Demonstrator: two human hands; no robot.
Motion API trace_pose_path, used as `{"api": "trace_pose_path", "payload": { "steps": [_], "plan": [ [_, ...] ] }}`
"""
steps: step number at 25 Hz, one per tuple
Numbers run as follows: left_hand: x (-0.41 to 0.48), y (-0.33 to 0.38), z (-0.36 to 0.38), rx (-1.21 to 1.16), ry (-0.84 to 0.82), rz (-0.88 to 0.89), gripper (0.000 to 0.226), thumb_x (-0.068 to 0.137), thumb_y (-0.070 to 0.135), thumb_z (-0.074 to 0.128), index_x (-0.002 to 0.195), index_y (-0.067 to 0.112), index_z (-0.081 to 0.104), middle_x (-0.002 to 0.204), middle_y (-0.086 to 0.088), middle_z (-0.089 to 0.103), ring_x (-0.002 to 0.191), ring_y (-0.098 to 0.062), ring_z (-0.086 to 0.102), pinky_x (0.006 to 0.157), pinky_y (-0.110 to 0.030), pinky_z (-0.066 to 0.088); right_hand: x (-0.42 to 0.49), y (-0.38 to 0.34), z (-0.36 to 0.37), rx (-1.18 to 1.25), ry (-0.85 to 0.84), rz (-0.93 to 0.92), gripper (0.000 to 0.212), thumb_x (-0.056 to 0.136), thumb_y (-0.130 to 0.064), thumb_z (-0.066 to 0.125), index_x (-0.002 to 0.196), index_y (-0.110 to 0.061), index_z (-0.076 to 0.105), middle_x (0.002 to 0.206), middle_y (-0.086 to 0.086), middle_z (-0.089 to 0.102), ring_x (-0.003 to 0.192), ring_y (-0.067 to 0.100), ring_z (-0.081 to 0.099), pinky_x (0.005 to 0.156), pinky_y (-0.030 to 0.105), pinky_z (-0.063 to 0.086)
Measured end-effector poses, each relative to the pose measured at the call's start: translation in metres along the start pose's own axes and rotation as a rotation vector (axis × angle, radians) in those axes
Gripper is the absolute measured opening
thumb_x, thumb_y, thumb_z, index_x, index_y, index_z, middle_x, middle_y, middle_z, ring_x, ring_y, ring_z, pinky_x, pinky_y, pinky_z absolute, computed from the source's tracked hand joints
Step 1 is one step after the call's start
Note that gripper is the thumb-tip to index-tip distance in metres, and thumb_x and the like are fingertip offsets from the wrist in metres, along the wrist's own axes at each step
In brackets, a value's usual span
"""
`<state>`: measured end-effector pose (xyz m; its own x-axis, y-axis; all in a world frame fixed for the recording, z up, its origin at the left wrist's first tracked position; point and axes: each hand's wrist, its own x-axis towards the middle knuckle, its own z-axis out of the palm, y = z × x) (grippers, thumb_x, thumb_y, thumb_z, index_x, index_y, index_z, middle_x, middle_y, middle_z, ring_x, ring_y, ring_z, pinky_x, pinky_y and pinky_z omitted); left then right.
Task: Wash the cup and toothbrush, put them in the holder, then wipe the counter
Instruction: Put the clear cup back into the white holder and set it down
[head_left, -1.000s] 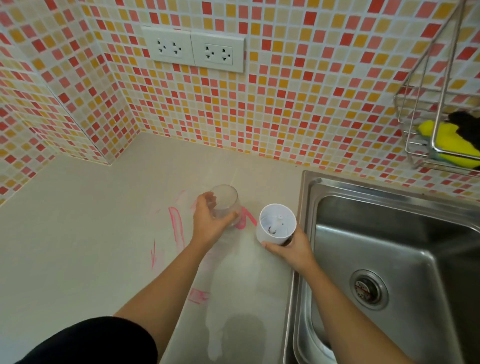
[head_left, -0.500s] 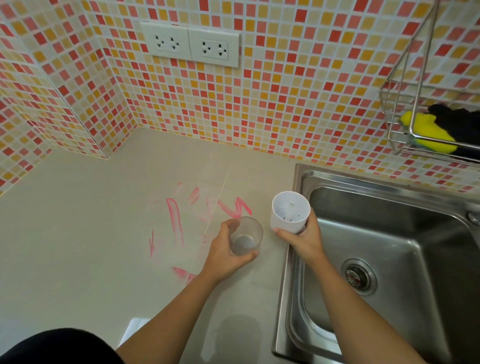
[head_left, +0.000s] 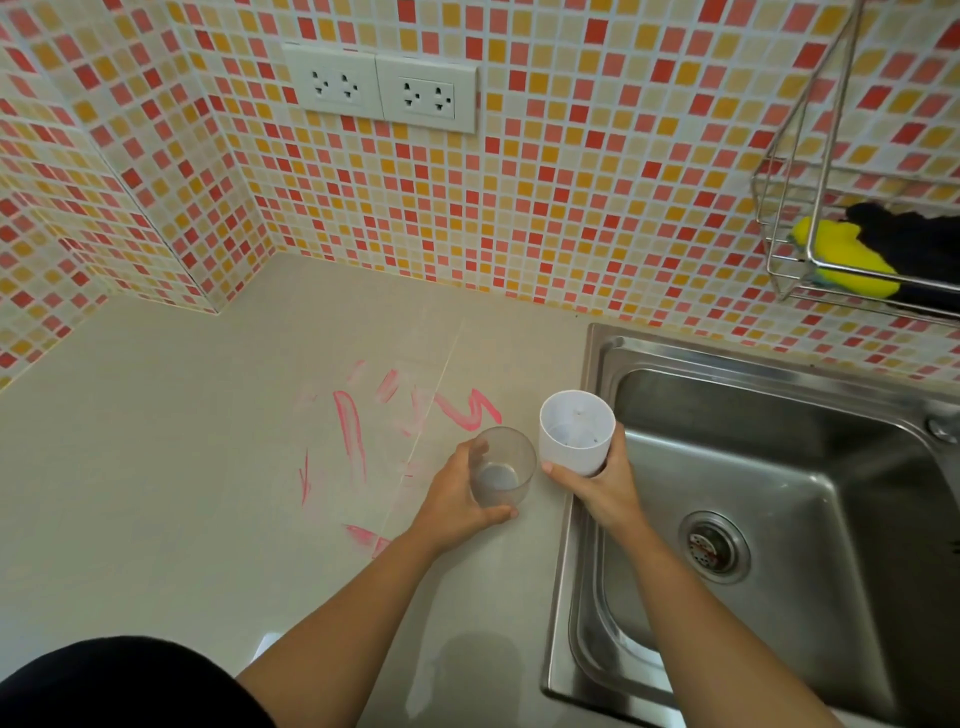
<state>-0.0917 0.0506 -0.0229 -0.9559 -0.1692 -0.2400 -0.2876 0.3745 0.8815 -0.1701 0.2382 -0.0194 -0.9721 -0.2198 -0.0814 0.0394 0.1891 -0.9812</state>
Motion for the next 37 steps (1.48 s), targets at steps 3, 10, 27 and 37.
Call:
{"api": "trace_pose_path", "payload": {
  "steps": [3,10,27,37],
  "plan": [
    [0.0,-0.001,-0.001,0.057,-0.01,-0.008,0.094,0.064,0.025,0.085,0.14,0.017,0.031,0.142,0.002,0.043,0.129,-0.014,0.043,0.102,-0.022,0.036,-0.002,-0.001,0.005,0.003,-0.014,-0.005,0.079,0.056,-0.014,0.085,0.117,-0.037,0.04,0.118,-0.015,0.052,0.101,-0.016,0.053,0.079,0.004,0.044],
    [0.003,-0.006,-0.002,0.108,-0.036,-0.005,0.095,0.065,0.032,0.084,0.142,0.019,0.028,0.143,0.0,0.044,0.13,-0.016,0.043,0.105,-0.025,0.036,0.005,-0.023,-0.009,-0.306,0.058,-0.182,0.088,0.048,-0.024,0.085,0.125,-0.026,0.043,0.129,-0.001,0.047,0.115,0.016,0.049,0.091,0.029,0.042],
    [0.007,-0.012,-0.002,0.081,-0.038,0.012,0.093,0.064,0.026,0.085,0.139,0.016,0.031,0.136,-0.001,0.049,0.121,-0.018,0.049,0.096,-0.024,0.04,0.019,-0.061,-0.016,-1.089,-0.289,-0.697,0.09,0.052,-0.007,0.081,0.127,-0.036,0.04,0.138,0.007,0.032,0.124,0.03,0.025,0.064,0.054,0.057],
    [0.007,-0.013,-0.001,0.058,-0.025,0.048,0.096,0.058,0.034,0.081,0.139,0.017,0.033,0.133,-0.001,0.052,0.118,-0.018,0.052,0.097,-0.033,0.045,0.01,-0.079,0.01,-1.341,-0.306,-0.98,0.084,0.046,0.008,0.081,0.119,-0.024,0.054,0.132,0.021,0.051,0.118,0.052,0.047,0.068,0.057,0.056]
  ]
}}
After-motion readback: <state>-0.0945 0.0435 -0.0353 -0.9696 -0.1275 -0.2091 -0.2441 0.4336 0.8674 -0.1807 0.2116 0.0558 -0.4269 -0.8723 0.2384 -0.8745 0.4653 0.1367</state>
